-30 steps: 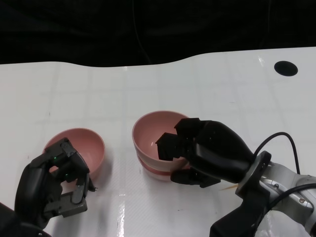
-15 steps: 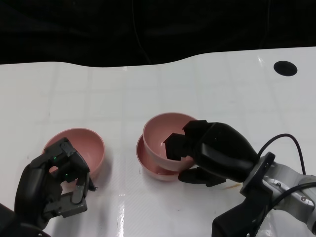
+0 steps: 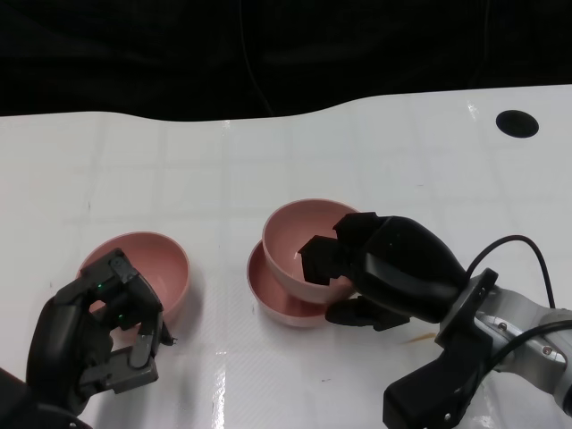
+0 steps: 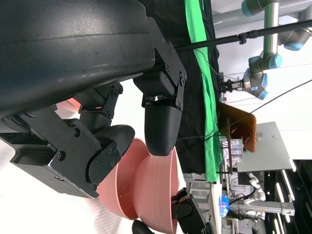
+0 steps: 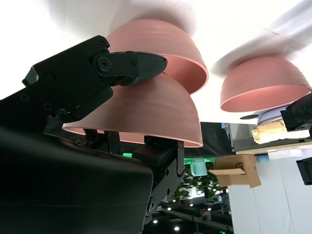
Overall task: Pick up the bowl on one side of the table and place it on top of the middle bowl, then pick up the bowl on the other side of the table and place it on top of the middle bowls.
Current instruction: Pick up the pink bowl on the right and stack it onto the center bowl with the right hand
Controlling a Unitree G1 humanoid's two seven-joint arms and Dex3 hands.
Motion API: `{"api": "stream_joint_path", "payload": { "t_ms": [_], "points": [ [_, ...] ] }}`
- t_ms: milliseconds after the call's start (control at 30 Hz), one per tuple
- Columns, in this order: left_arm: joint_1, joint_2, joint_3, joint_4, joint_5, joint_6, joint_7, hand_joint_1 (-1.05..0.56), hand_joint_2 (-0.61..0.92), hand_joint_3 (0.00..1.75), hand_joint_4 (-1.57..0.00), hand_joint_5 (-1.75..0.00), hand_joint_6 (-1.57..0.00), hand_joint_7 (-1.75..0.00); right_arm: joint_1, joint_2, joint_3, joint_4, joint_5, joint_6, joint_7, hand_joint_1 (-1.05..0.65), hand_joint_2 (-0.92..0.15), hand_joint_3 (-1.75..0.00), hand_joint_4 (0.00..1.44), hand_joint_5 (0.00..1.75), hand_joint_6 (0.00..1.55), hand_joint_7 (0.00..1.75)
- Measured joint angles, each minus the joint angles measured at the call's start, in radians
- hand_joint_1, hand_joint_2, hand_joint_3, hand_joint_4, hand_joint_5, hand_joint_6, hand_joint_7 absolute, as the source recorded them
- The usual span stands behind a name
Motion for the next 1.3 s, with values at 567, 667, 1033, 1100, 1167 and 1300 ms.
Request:
{"api": "stream_joint_path", "payload": {
  "t_ms": [567, 667, 1033, 1100, 1167, 1300],
  "points": [
    [0.0, 0.0, 0.0, 0.0, 0.004, 0.0, 0.0, 0.03, 0.57, 1.28, -0.73, -1.75, -0.65, -1.66, -0.023, 0.019, 0.038, 0.045, -0.032, 0.003, -0.047, -0.15, -0.82, -0.41, 0.77, 1.75, 0.52, 1.75],
    [0.0, 0.0, 0.0, 0.0, 0.004, 0.0, 0.0, 0.03, 0.57, 1.28, -0.73, -1.75, -0.65, -1.66, -0.03, 0.022, 0.045, 0.055, -0.032, 0.004, -0.051, -0.14, -0.83, -0.41, 0.77, 1.75, 0.52, 1.75],
    [0.0, 0.0, 0.0, 0.0, 0.002, -0.001, 0.0, 0.05, 0.58, 1.27, -0.73, -1.75, -0.63, -1.68, -0.038, 0.035, 0.063, 0.092, -0.036, -0.001, -0.064, -0.13, -0.83, -0.38, 0.78, 1.75, 0.53, 1.75],
    [0.0, 0.0, 0.0, 0.0, 0.0, -0.001, 0.0, 0.05, 0.58, 1.27, -0.73, -1.75, -0.63, -1.68, -0.039, 0.035, 0.068, 0.092, -0.037, -0.001, -0.067, -0.13, -0.83, -0.37, 0.78, 1.75, 0.53, 1.75],
    [0.0, 0.0, 0.0, 0.0, 0.0, -0.001, 0.0, 0.04, 0.58, 1.27, -0.73, -1.75, -0.63, -1.68, -0.04, 0.035, 0.071, 0.093, -0.037, -0.001, -0.07, -0.13, -0.83, -0.37, 0.78, 1.75, 0.53, 1.75],
    [0.0, 0.0, -0.001, 0.0, 0.001, -0.001, 0.0, 0.04, 0.58, 1.27, -0.73, -1.75, -0.64, -1.68, -0.043, 0.036, 0.085, 0.098, -0.045, 0.001, -0.091, -0.14, -0.83, -0.37, 0.79, 1.75, 0.54, 1.75]
  ]
}}
